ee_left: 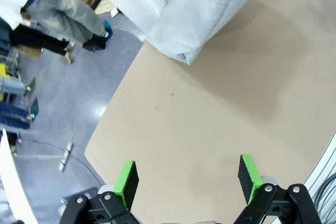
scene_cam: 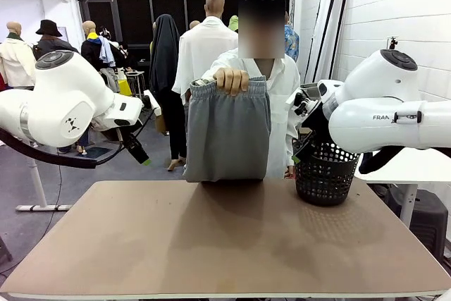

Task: Fold the training pants.
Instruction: Grab both ends of the Training pants handed by a person.

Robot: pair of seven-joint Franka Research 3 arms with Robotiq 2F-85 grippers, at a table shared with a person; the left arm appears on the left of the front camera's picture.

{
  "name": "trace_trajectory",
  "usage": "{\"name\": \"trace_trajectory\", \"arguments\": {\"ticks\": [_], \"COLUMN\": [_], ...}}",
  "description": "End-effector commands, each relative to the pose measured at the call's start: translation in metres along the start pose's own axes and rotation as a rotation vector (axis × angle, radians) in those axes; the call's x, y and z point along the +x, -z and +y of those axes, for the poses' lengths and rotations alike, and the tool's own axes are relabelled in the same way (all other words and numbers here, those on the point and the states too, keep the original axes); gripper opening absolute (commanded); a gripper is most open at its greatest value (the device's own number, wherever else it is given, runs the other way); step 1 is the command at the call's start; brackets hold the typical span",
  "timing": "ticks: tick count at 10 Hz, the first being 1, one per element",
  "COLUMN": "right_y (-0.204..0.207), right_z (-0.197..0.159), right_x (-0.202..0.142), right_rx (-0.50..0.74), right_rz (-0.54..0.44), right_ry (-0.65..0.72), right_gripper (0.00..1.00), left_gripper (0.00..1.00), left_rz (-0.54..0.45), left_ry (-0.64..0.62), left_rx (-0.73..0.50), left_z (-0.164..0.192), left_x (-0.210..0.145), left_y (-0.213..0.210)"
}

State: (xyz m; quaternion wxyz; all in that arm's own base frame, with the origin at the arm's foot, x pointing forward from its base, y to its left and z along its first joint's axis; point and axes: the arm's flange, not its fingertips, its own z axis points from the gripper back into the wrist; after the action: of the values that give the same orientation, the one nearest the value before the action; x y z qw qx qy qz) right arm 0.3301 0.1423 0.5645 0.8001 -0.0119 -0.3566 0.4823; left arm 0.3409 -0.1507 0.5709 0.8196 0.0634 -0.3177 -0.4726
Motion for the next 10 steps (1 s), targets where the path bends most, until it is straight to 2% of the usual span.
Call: {"name": "trace_trajectory", "arguments": {"ticks": [1,3,4,5,8,10], "right_y": [0.005,0.007,0.005,0.005,0.005,0.014], "right_z": [-0.011,-0.008,-0.006,-0.003,-0.003,-0.012], "right_x": [0.003,0.003,0.001,0.002,0.002,0.004], "right_rx": [0.033,0.067,0.027,0.05,0.05,0.047], "right_rz": [0.009,0.028,0.028,0.012,0.012,-0.01], "right_ry": [-0.116,-0.178,-0.156,-0.136,-0.136,-0.178], "right_gripper": [1.0,1.0,1.0,1.0,1.0,1.0], "left_gripper": [1.0,1.0,1.0,1.0,1.0,1.0], "left_rz": [0.011,0.034,0.019,0.026,0.026,0.038], "left_ry": [0.176,0.268,0.216,0.22,0.22,0.278], "left_rx": [-0.048,-0.127,-0.141,-0.084,-0.084,-0.094], "left_z": [0.012,0.013,0.016,0.003,0.003,0.015], "left_x": [0.005,0.007,0.007,0.007,0.007,0.008], "left_y": [0.001,0.002,0.001,0.005,0.005,0.012]}}
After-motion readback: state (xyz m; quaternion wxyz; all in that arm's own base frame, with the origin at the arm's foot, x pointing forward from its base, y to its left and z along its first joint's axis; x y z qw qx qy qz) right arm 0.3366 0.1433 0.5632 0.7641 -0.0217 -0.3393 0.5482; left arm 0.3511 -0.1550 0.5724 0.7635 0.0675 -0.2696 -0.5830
